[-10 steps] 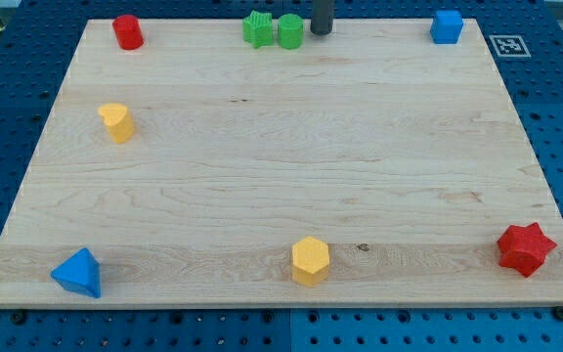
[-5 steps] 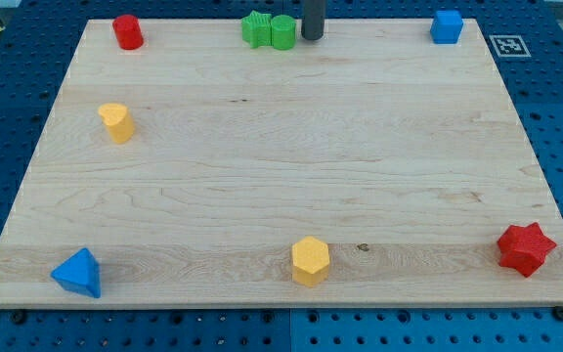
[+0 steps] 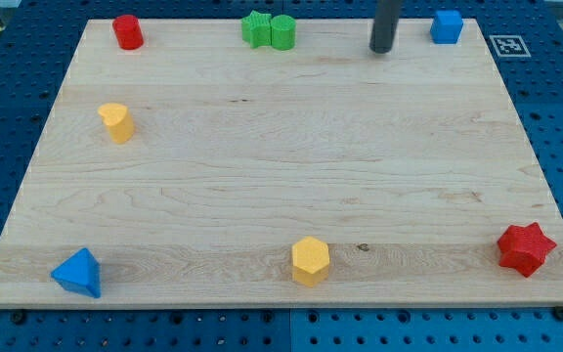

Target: Move your arm to the center right of the board

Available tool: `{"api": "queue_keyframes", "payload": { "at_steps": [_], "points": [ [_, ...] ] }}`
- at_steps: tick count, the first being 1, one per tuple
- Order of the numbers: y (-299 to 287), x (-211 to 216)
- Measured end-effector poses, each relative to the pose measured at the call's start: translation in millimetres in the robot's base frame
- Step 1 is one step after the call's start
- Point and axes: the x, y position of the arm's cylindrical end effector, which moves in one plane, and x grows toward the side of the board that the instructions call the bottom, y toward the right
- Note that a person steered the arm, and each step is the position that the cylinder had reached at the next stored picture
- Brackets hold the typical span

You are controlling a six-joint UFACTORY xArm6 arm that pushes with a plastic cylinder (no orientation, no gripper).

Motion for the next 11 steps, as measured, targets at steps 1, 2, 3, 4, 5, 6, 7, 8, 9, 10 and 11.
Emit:
{"api": "queue_keyframes", "payload": {
  "at_steps": [1, 2, 3, 4, 5, 6, 7, 8, 9, 10, 11],
  "points": [
    [21, 17],
    [22, 18],
    [32, 20],
    [40, 23],
    [48, 27],
    [62, 36],
    [73, 46],
    [91, 57],
    [108, 81],
    [125, 105],
    [143, 122]
  ]
}}
